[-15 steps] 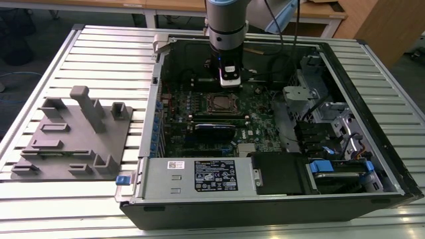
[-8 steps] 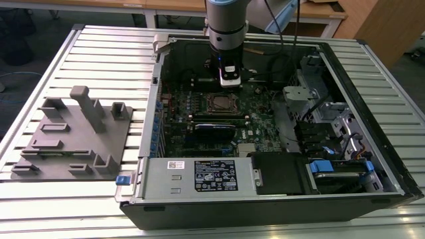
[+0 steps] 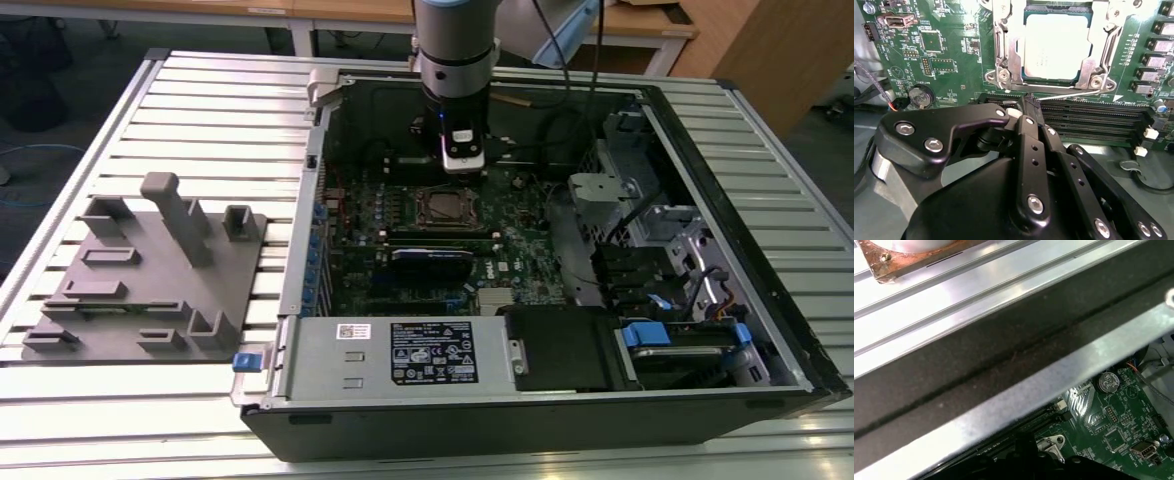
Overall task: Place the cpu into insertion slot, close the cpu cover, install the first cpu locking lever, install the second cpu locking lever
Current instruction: 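Install the first cpu locking lever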
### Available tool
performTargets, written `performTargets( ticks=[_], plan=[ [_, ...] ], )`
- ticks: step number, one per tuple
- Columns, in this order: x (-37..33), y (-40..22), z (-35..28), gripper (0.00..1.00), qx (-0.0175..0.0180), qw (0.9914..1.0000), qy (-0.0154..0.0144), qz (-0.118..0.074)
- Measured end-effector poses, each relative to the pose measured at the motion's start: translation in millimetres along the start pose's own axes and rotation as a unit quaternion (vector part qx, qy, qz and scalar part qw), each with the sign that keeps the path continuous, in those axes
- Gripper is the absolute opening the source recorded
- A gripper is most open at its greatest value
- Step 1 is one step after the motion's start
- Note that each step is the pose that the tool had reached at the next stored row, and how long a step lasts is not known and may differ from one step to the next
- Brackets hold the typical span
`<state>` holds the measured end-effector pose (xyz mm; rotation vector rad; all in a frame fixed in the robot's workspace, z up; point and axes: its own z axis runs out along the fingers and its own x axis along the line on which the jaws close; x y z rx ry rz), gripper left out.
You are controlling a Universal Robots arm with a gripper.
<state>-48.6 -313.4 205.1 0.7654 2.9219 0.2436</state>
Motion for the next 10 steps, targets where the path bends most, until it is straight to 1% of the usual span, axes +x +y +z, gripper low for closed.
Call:
performTargets(
  ticks=[1,2,3,4,5,6,10],
  plan=[
    [0.0,0.0,-0.1,0.10,-0.0002,1.00000,-0.0023,0.000],
    [0.0,-0.1,-0.2,0.10,-0.0014,0.99998,-0.0059,-0.001],
    [0.2,-0.2,-0.2,0.10,-0.0035,0.99993,-0.0110,-0.002],
    [0.3,-0.2,-0.2,0.10,-0.0055,0.99987,-0.0149,-0.002],
    [0.3,-0.2,-0.1,0.10,-0.0067,0.99983,-0.0169,-0.003],
    [0.4,-0.2,-0.1,0.10,-0.0074,0.99980,-0.0182,-0.003],
    [0.8,-0.4,-0.3,0.10,-0.0076,0.99979,-0.0186,-0.003]
  ],
)
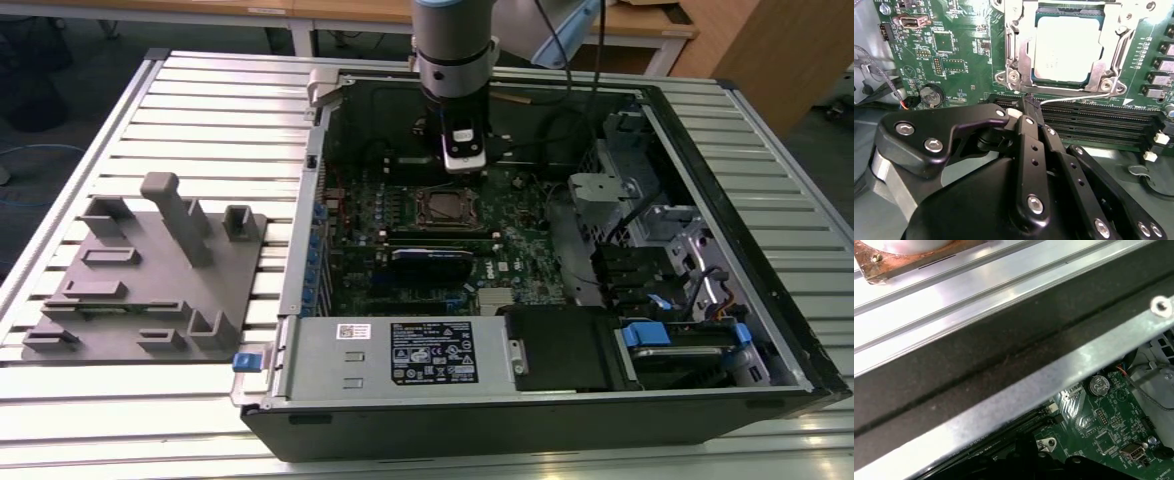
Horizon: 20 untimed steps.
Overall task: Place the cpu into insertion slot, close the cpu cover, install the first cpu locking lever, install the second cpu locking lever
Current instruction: 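Install the first cpu locking lever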
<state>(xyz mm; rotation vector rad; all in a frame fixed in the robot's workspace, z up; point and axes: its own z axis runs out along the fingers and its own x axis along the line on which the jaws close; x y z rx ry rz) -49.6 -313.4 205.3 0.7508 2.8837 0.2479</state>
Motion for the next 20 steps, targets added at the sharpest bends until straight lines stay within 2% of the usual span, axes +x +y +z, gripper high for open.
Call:
performTargets(
  ticks=[5,9,20],
  plan=[
    [3.9,-1.9,-0.8,0.10,-0.0008,1.00000,-0.0013,0.000],
    [8.0,-4.1,-1.5,0.10,-0.0021,0.99999,-0.0040,0.000],
    [11.4,-3.6,-1.2,0.10,-0.0041,0.99996,-0.0075,0.000]
  ],
)
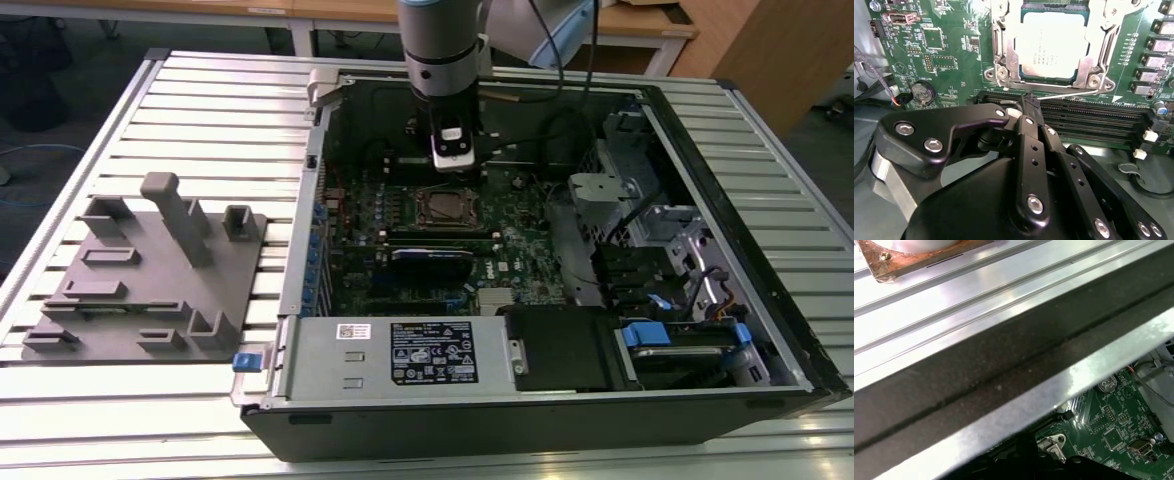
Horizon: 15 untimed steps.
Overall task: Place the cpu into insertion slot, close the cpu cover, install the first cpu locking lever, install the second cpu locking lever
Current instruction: 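Install the first cpu locking lever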
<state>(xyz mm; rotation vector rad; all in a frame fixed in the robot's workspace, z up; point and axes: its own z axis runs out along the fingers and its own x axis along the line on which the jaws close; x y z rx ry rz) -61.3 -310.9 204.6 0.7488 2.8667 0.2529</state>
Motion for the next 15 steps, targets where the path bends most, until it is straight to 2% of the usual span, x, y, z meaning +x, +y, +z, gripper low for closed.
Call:
performTargets(
  ticks=[3,9,10,13,15],
  plan=[
    [0.2,-0.3,1.3,0.10,-0.0025,0.99999,-0.0044,-0.001],
    [0.2,-0.3,1.5,0.10,-0.0030,0.99998,-0.0051,-0.001],
    [0.6,-0.5,1.7,0.10,-0.0033,0.99998,-0.0056,-0.001],
    [2.1,-1.4,2.6,0.10,-0.0058,0.99993,-0.0100,-0.001],
    [2.4,-1.5,2.5,0.10,-0.0060,0.99993,-0.0105,-0.002]
  ],
)
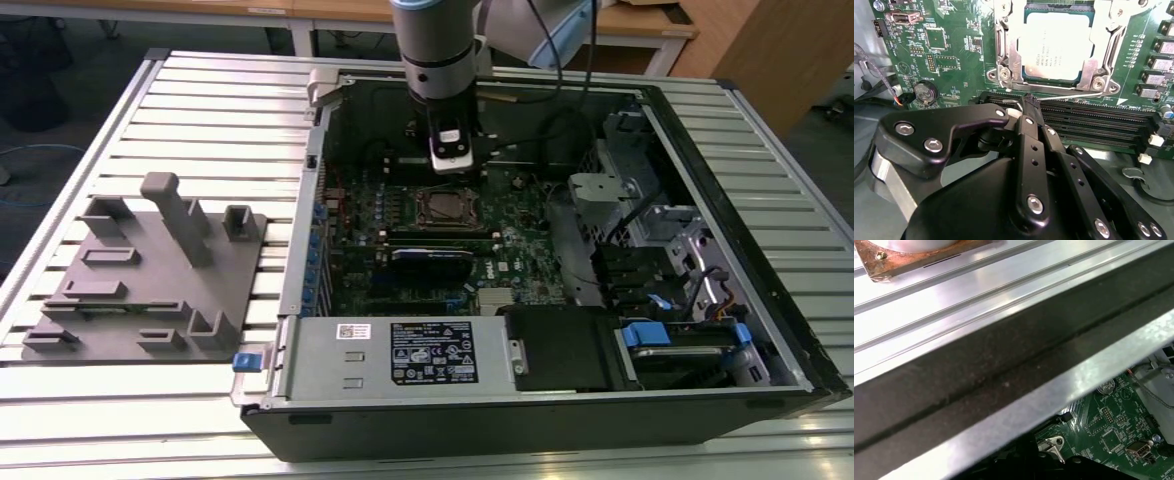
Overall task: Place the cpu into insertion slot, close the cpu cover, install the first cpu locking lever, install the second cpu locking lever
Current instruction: 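Install the first cpu locking lever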
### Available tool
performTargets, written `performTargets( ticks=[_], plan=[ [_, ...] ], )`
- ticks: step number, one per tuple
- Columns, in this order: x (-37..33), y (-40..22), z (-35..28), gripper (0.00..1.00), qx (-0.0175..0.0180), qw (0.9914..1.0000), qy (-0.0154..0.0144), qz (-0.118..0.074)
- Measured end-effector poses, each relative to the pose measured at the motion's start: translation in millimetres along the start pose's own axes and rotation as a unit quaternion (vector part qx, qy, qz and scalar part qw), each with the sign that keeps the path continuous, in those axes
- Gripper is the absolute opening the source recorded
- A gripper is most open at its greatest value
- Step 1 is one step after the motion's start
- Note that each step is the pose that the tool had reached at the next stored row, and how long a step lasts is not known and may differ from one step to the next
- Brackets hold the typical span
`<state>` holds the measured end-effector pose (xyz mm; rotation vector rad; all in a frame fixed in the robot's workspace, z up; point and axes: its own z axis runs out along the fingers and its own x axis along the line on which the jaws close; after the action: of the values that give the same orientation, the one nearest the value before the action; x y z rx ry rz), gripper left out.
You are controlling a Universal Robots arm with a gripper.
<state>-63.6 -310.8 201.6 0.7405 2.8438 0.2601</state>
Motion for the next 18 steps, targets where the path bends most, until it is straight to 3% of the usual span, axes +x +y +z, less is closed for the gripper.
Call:
performTargets(
  ticks=[11,18],
  plan=[
    [3.2,2.0,0.1,0.10,-0.0011,1.00000,-0.0016,0.000],
    [1.1,-1.8,-0.5,0.10,-0.0047,0.99999,-0.0017,-0.002]
  ],
)
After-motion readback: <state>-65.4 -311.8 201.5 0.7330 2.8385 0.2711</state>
